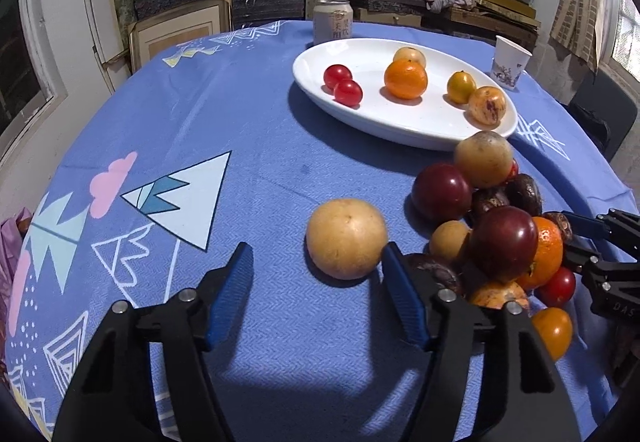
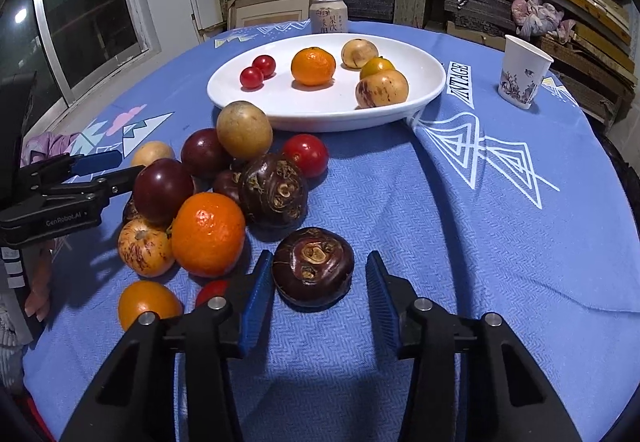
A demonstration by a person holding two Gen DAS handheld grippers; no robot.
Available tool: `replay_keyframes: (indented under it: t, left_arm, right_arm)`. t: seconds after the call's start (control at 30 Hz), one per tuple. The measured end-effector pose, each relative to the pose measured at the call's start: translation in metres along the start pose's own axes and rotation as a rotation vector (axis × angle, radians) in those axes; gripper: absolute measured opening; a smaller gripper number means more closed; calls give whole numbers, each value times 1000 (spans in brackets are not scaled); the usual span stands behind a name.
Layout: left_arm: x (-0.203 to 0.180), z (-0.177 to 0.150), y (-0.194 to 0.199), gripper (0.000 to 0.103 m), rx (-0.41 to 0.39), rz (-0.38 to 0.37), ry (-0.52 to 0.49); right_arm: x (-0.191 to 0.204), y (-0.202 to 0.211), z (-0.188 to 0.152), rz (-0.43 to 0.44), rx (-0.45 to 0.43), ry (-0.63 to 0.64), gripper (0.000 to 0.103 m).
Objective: Organize fruits
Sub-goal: 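Grasp a mangosteen with the right tool while the left tool grasps a pale pepino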
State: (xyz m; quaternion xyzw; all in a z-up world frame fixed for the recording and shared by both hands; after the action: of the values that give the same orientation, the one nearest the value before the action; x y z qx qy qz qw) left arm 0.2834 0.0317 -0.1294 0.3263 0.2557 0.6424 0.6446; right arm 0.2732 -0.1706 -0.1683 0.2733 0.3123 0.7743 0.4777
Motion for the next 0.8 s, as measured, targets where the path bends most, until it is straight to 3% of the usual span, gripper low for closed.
replay_keyframes:
  t: [0.13, 0.57, 0.63, 0.67, 0.8]
  left_arm:
    - [-2, 2, 0, 59, -5, -19, -1]
    - [-7, 10, -25, 58, 61, -72, 33]
    - [-8, 9, -25, 55, 56, -64, 21]
    - [-9, 9, -24, 46, 56, -79, 20]
    - [-4, 9, -22, 45, 56, -88, 50]
  right_arm:
    - [-3, 3, -3, 8, 8, 7, 41]
    - [0, -6, 5, -30, 9, 43, 41]
    - [0, -4, 4, -22, 7, 37, 41]
    - [0, -3, 4, -21, 5, 36, 41]
    - [-4, 0, 3, -8, -2, 9, 40]
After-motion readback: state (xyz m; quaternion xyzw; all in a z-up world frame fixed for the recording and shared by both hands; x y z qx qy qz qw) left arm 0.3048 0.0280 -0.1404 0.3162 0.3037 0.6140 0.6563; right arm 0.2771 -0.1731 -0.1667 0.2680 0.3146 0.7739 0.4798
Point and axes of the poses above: each gripper's, at about its wrist camera, not at the fingertips, and y roughly against the way its jaws point, x to its left, z to its top, the point moved 9 cm from there along -y, roughly the way its jaws point, and after that the axes turned 4 degrees about z, right-handed, at the moved point
